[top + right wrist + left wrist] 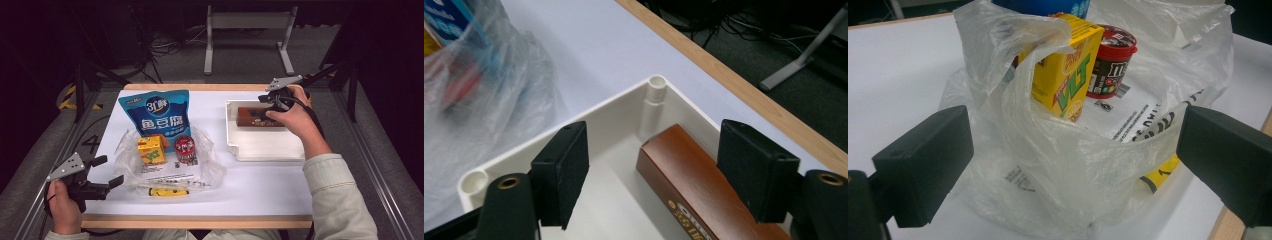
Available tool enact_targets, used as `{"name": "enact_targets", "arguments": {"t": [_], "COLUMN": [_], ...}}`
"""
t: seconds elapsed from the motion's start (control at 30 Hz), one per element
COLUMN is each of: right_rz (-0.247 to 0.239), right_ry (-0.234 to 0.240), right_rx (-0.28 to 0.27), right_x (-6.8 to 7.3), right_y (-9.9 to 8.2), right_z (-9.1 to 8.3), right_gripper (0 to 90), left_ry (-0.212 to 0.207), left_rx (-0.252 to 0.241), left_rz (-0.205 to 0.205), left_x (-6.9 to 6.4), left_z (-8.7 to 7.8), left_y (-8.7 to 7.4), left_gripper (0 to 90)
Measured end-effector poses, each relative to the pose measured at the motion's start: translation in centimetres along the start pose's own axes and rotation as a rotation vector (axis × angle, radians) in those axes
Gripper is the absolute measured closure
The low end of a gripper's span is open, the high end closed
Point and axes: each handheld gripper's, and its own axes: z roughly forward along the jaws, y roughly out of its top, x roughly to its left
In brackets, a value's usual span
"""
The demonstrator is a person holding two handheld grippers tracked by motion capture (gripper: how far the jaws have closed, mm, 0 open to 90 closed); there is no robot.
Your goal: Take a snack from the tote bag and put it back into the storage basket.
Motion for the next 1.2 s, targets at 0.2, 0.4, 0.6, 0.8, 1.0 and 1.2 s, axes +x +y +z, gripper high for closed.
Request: {"name": "enact_targets", "arguments": {"t": [0.2, 0.4, 0.6, 0.8, 1.0, 1.2], "right_rz": [-0.016, -0.049, -0.071, -0.084, -0.113, -0.12], "right_ry": [0.044, 0.076, 0.115, 0.159, 0.191, 0.212], "right_rx": [-0.044, -0.062, -0.099, -0.134, -0.144, -0.154], "right_x": [1.4, 2.6, 3.8, 4.9, 6.1, 6.8], "right_y": [1.8, 3.2, 4.7, 6.3, 7.6, 8.2], "right_z": [-0.4, -0.3, -0.1, 0.5, 1.4, 2.1], "right_gripper": [25.9, 25.0, 24.4, 24.1, 23.6, 23.5], "left_ry": [-0.009, -0.008, -0.016, -0.017, -0.017, -0.017], "left_rx": [0.002, 0.002, 0.005, 0.004, 0.004, -0.001], "left_rz": [0.002, -0.001, 0.006, 0.003, 0.002, 0.007], "left_x": [0.0, 0.1, 0.0, 0.0, -0.1, -0.1], "left_z": [0.2, 0.2, 0.4, 0.1, 0.1, 0.0], "left_y": [0.1, 0.1, 0.1, 0.0, 0.0, 0.0], "left_gripper": [2.3, 2.3, 2.3, 2.3, 2.3, 2.3]}}
